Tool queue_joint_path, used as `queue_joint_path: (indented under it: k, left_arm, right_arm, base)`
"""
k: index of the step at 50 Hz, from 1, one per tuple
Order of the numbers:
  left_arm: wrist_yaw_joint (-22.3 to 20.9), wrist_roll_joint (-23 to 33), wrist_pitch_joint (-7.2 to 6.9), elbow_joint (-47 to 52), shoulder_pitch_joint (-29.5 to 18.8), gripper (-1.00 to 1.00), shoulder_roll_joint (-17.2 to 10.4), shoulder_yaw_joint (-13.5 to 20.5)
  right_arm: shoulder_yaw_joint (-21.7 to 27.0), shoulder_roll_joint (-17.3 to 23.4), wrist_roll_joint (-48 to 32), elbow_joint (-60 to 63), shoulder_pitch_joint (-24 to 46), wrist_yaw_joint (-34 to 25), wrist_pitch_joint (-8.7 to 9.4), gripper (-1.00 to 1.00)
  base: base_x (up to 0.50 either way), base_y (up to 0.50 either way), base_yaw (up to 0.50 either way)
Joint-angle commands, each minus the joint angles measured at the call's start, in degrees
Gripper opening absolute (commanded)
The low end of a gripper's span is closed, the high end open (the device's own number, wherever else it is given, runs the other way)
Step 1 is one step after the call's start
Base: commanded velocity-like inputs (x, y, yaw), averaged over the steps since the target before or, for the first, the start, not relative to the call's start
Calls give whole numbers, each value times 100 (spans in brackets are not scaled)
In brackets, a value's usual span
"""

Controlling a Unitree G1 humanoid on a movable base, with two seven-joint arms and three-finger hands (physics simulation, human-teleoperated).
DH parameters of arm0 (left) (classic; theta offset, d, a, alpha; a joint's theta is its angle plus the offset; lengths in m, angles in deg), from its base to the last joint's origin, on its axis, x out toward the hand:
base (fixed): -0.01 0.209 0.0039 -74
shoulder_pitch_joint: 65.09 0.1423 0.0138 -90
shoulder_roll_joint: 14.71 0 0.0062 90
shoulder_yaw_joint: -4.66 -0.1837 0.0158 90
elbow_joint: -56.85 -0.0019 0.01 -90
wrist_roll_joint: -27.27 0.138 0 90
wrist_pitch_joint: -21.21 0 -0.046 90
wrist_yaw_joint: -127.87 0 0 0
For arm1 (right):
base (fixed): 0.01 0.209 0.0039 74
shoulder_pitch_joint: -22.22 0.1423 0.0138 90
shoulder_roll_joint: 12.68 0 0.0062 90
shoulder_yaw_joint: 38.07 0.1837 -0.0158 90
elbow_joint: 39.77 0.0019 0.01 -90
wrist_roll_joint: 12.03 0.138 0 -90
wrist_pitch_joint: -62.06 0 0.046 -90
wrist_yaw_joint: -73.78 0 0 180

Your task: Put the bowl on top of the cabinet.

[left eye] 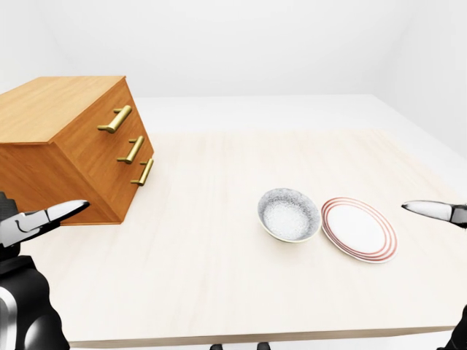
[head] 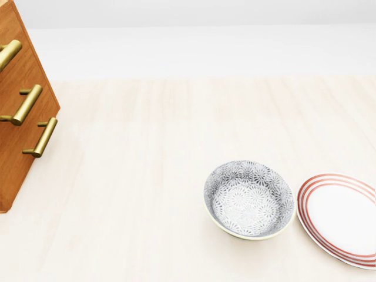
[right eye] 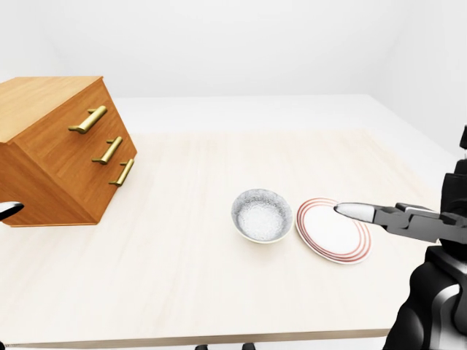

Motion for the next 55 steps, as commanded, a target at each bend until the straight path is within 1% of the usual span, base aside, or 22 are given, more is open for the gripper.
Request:
queue_joint_path:
  k: [1, 5, 6, 9, 27, 55]
  left_arm:
    - [-14, 25, 0, 17, 10, 100, 24, -30]
    - [-13, 19, 0, 24, 7, 100, 21, -22]
    - [-19, 15, 0, 25, 14, 100, 25, -17]
    - [-13, 8, 0, 33, 11, 100, 21, -8]
    - [-9, -13, 0, 72, 14, 100, 18, 5]
    - [5, -14, 0, 99, 7, 100, 19, 3]
  right_arm:
    - [-216, -128, -401, 91, -37, -313, 0, 100]
    - [-237, -153, -502, 102, -30, -367, 0, 100]
    - [-329, -147, -654, 129, -50, -397, 0, 100]
    - [-307, -167, -700, 160, -25, -442, 0, 100]
    - [-274, -235, -754, 139, -6, -505, 0, 100]
    - [-306, -234, -794, 87, 6, -503, 0, 100]
  base:
    - [15, 50, 0]
    - [15, 50, 0]
    - [15, 50, 0]
    - [14, 50, 0]
    - [14, 50, 0]
    - [13, 50, 0]
